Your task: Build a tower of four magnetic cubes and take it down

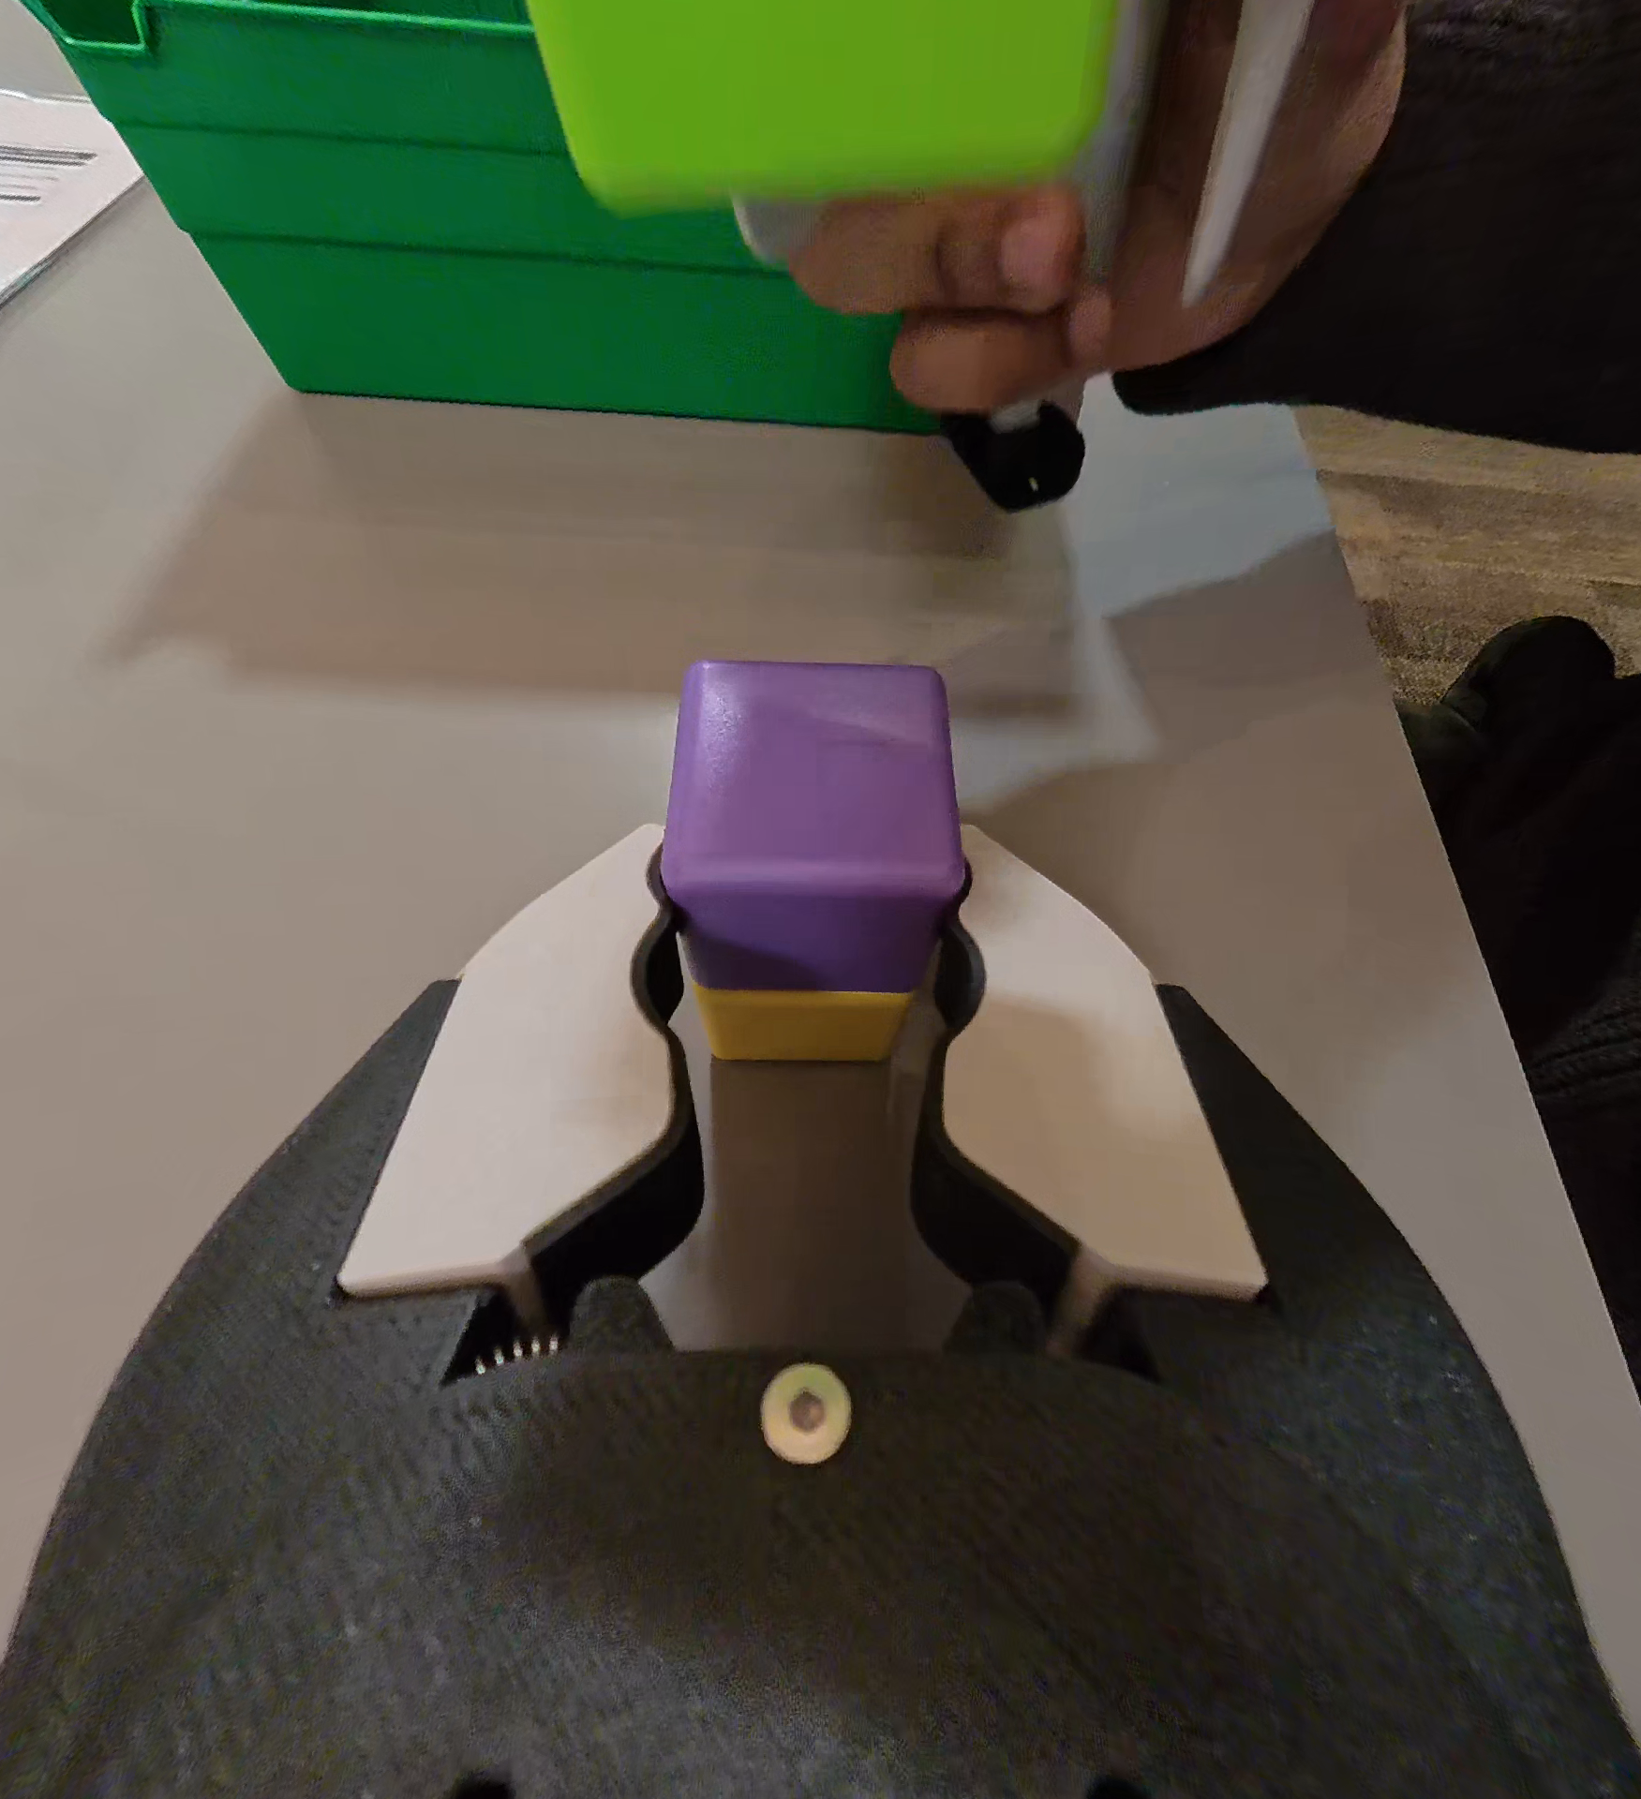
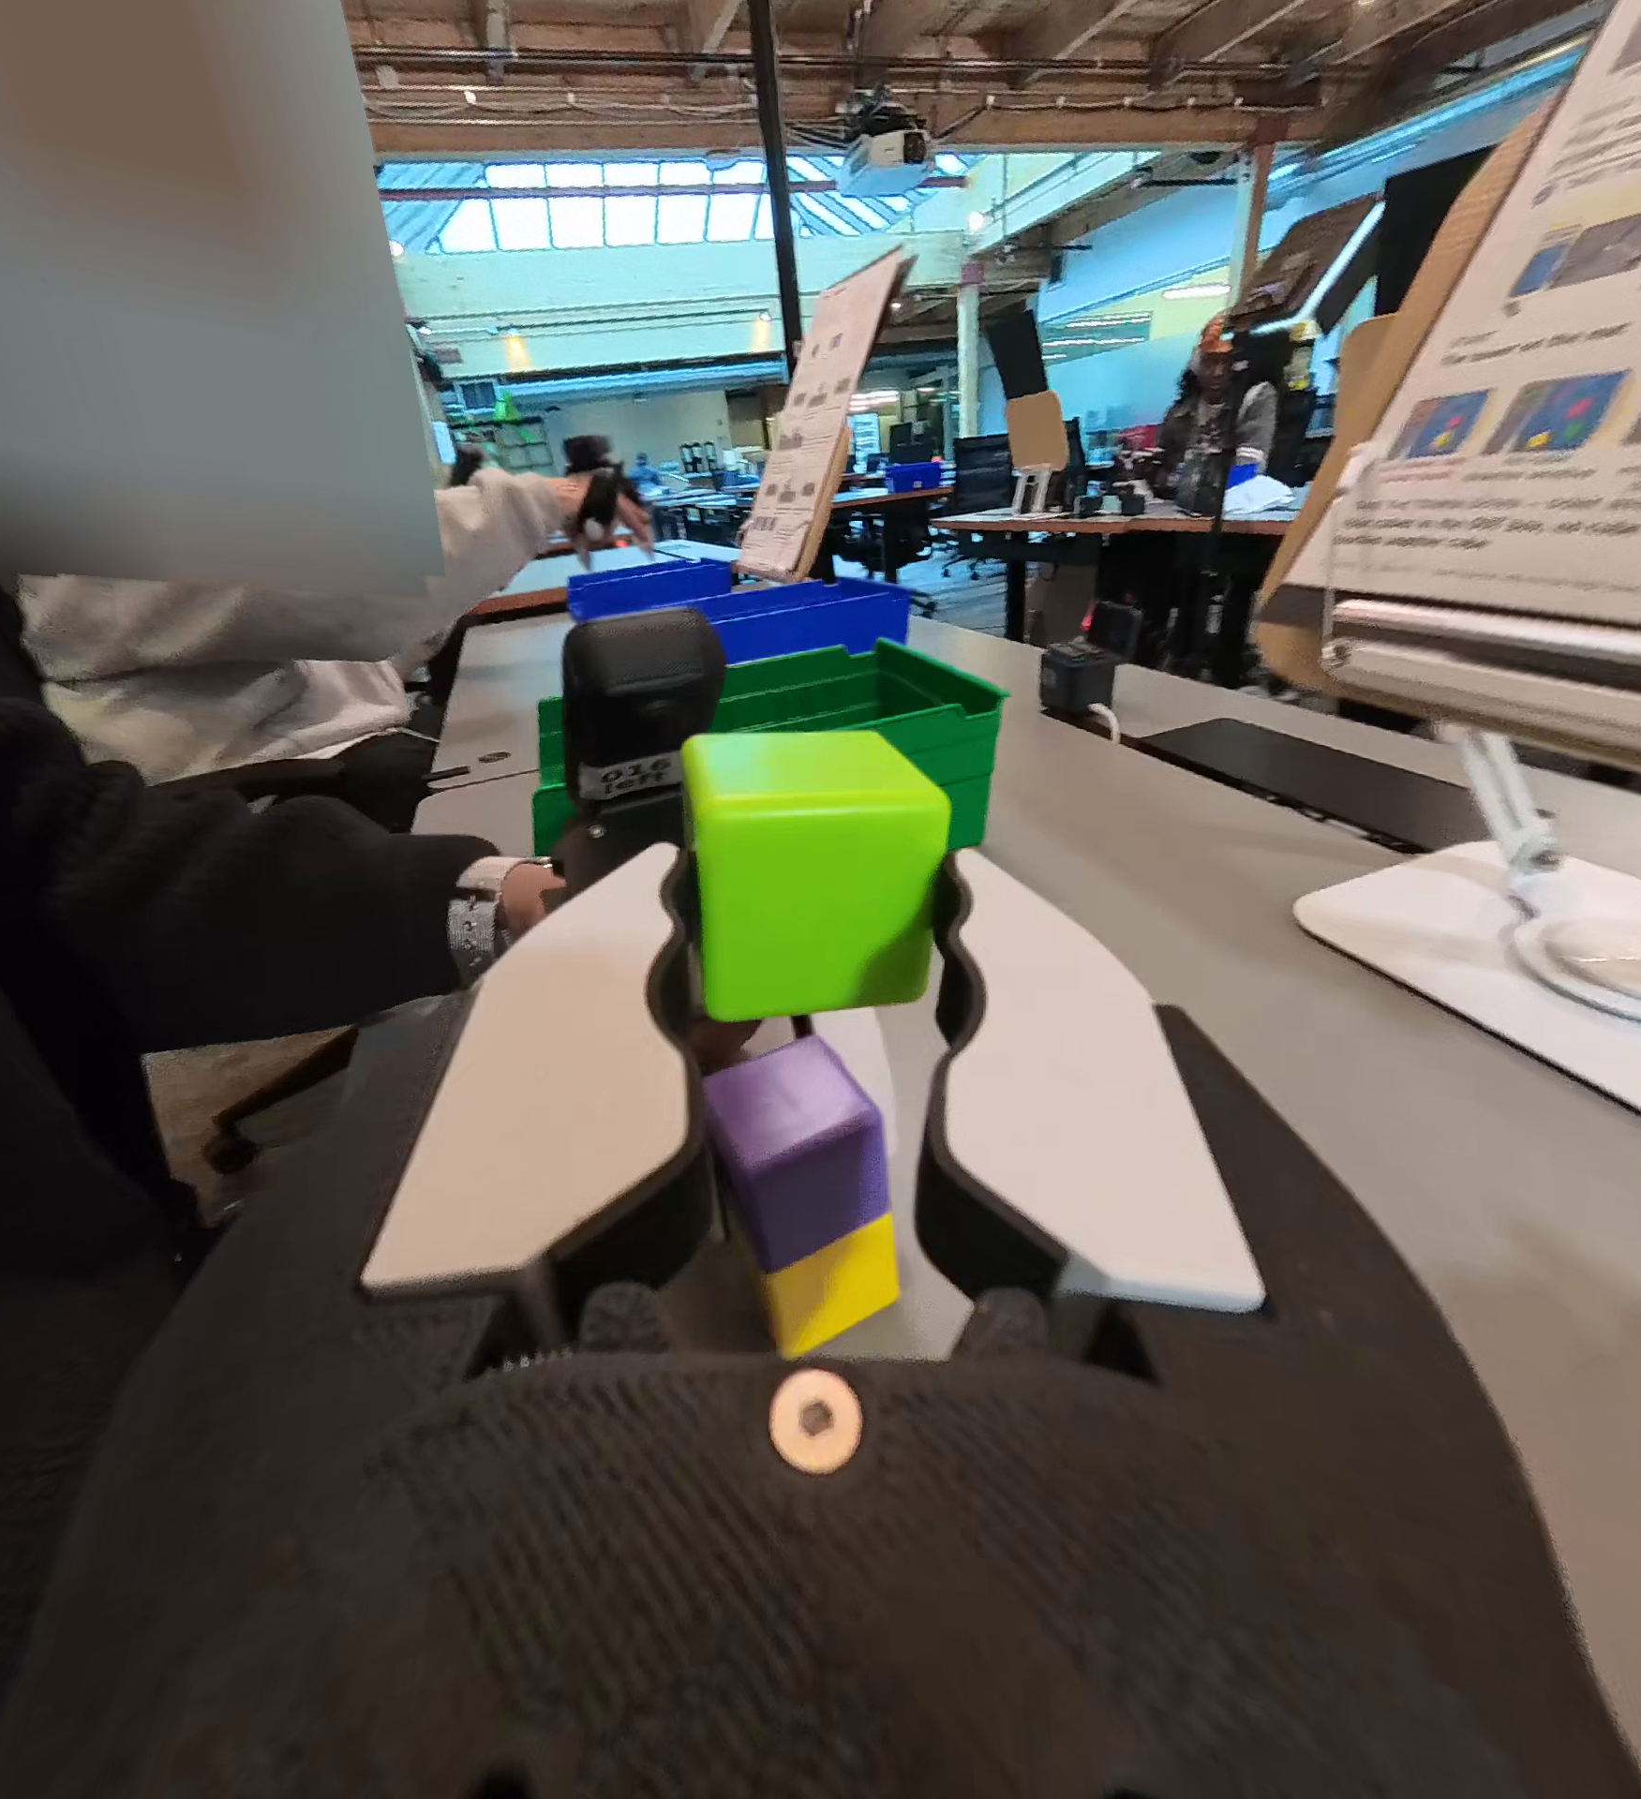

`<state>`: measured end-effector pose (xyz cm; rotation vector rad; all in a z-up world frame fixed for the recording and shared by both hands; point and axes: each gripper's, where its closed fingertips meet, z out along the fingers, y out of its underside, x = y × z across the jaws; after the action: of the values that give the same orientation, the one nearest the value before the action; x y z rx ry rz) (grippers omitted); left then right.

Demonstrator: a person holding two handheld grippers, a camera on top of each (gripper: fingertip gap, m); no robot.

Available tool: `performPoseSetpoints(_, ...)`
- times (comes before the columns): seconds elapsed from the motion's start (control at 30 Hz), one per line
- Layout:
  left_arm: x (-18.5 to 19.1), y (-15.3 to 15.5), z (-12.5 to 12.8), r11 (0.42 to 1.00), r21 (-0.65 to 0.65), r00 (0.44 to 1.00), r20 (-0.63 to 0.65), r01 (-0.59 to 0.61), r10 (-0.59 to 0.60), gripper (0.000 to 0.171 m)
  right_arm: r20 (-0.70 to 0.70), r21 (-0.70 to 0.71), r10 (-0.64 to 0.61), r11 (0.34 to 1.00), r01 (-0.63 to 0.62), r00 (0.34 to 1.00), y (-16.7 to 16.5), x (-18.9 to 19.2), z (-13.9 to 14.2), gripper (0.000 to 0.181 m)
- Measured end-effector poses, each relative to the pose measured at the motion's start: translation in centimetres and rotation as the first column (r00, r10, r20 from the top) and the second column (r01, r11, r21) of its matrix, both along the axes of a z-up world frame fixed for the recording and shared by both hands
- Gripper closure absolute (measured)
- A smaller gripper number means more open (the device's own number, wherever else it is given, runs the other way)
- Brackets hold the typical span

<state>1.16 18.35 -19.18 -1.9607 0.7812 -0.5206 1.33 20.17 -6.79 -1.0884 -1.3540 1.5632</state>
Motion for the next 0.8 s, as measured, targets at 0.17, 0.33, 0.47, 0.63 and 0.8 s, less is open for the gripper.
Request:
performPoseSetpoints(0.17,0.0,0.0,0.0,1.000,0.000,1.000,-0.001,-0.004,0.004,0.120,0.052,0.110,-0.133,0.986,0.127,0.990,3.4,1.7,2.0,0.132)
performPoseSetpoints(0.33,0.0,0.0,0.0,1.000,0.001,1.000,-0.006,-0.007,0.007,0.120,0.173,0.345,-0.418,0.874,0.343,0.892,11.0,5.7,2.3,0.132)
performPoseSetpoints(0.47,-0.1,0.0,-0.1,1.000,-0.001,1.000,-0.006,-0.010,0.010,0.120,0.281,0.361,-0.610,0.783,0.507,0.741,17.6,10.4,1.3,0.133)
performPoseSetpoints(0.63,0.0,0.0,-0.3,1.000,-0.009,1.000,-0.018,-0.015,0.015,0.120,0.524,0.456,-0.723,0.685,0.568,0.451,24.7,15.7,-5.0,0.132)
performPoseSetpoints(0.8,0.1,0.0,-0.8,1.000,-0.020,0.998,-0.058,-0.017,0.016,0.120,0.677,0.456,-0.681,0.684,0.569,0.277,27.1,17.9,-10.9,0.132)
